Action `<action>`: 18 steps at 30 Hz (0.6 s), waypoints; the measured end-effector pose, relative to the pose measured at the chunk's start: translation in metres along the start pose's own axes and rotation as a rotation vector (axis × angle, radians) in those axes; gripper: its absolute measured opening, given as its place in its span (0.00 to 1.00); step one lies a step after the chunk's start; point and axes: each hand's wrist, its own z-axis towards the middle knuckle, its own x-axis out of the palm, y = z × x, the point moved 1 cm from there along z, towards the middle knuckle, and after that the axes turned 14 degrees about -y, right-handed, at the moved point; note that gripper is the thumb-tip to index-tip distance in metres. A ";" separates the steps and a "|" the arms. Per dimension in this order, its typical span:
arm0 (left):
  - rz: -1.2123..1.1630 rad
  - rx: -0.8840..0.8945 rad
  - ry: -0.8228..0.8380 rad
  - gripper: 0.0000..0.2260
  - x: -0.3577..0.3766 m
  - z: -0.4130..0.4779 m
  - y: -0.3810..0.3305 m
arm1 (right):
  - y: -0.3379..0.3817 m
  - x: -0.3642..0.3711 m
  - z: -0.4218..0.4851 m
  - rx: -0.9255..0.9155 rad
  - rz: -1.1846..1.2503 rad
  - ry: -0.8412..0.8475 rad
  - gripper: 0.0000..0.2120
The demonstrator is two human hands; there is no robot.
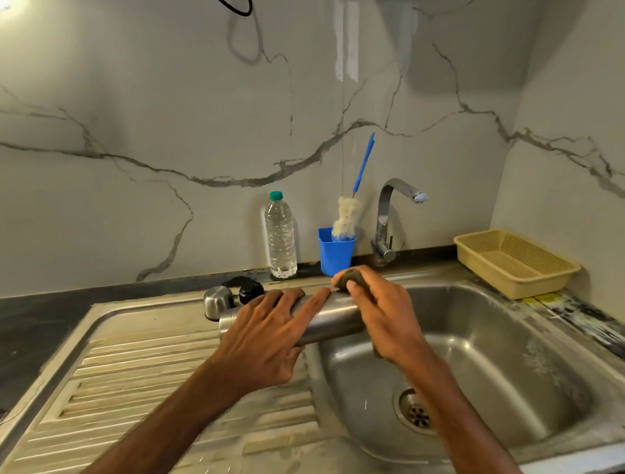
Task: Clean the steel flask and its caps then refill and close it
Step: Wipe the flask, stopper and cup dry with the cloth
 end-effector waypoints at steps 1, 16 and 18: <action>0.007 0.030 -0.033 0.46 0.000 -0.002 -0.001 | -0.001 -0.005 0.003 0.133 0.075 0.027 0.09; 0.007 -0.289 0.011 0.49 0.001 0.011 0.002 | 0.012 -0.008 -0.012 0.990 0.985 -0.174 0.10; 0.058 -0.299 0.018 0.49 0.002 0.014 -0.005 | 0.012 0.003 -0.016 0.860 0.810 -0.198 0.09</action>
